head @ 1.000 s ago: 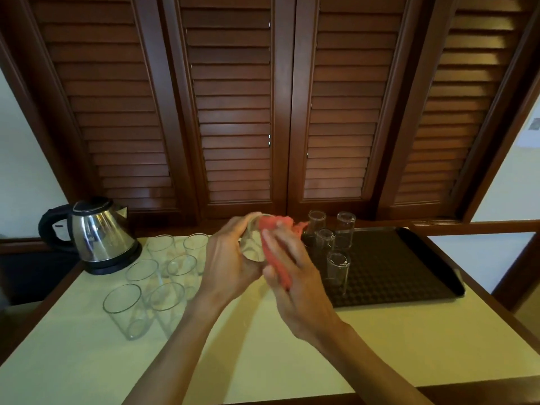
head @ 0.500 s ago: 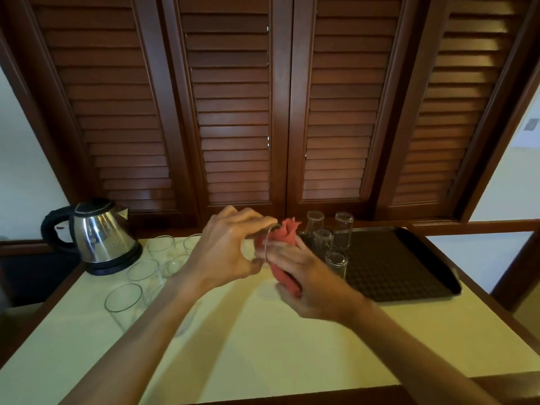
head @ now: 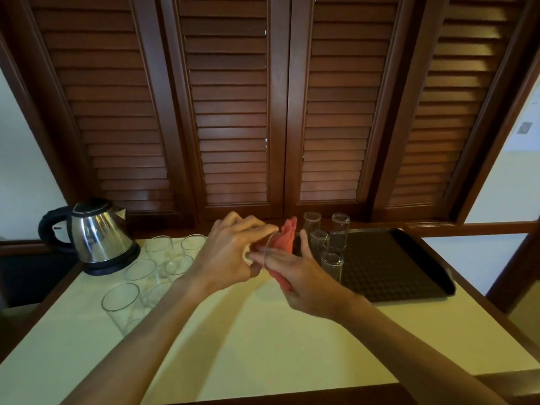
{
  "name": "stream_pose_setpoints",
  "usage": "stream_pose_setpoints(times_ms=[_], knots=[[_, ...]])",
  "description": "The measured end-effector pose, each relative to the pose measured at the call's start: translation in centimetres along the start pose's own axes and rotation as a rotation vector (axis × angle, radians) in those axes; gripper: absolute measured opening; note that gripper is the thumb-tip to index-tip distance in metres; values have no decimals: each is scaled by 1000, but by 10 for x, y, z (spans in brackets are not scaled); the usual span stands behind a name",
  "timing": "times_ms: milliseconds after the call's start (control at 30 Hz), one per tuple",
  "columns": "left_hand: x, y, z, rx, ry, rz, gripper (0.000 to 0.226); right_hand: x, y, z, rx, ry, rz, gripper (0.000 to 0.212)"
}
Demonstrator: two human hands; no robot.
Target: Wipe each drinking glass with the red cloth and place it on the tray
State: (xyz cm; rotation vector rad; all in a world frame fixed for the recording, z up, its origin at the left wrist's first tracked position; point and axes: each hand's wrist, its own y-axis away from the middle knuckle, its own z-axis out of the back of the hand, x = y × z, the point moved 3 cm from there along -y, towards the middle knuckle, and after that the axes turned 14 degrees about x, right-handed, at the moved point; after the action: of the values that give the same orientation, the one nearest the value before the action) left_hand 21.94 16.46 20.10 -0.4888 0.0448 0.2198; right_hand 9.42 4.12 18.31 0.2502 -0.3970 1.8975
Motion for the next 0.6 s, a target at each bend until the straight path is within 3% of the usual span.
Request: stream_pose_setpoints(times_ms=[33,67,133,200,267,300,333,367,467,500,600], knots=[[1,-1,2,49,31,-7,71,-12,1,-3,47,380,-8,80],[1,-1,2,82,49,-14,69,-23,0,-3,73,565,-20,87],[2,1,0,88,65,-20,67,-21,0,0,39,540,37,78],[1,2,-2,62,51,-21,68,-10,1,-3,-144,31,93,54],[-1,3,-5,16,-26,-17,74,-3,-1,-12,-308,-869,-31,43],[-1,4,-6,-8,-62,-6,78,-1,-1,-15,-345,-1176,-102,40],[0,4,-6,-21,-74,8,80,0,1,-15,-348,-1239,-149,37],[1,4,-5,-23,-61,15,79,-1,2,-10,-349,-1041,-157,35],[3,3,-4,36,17,0,77,-14,6,-6,-188,172,31,51],[3,4,-4,54,25,-8,78,-21,6,-4,-125,411,46,59],[3,3,-4,80,52,0,77,-34,6,-3,-55,596,40,72]])
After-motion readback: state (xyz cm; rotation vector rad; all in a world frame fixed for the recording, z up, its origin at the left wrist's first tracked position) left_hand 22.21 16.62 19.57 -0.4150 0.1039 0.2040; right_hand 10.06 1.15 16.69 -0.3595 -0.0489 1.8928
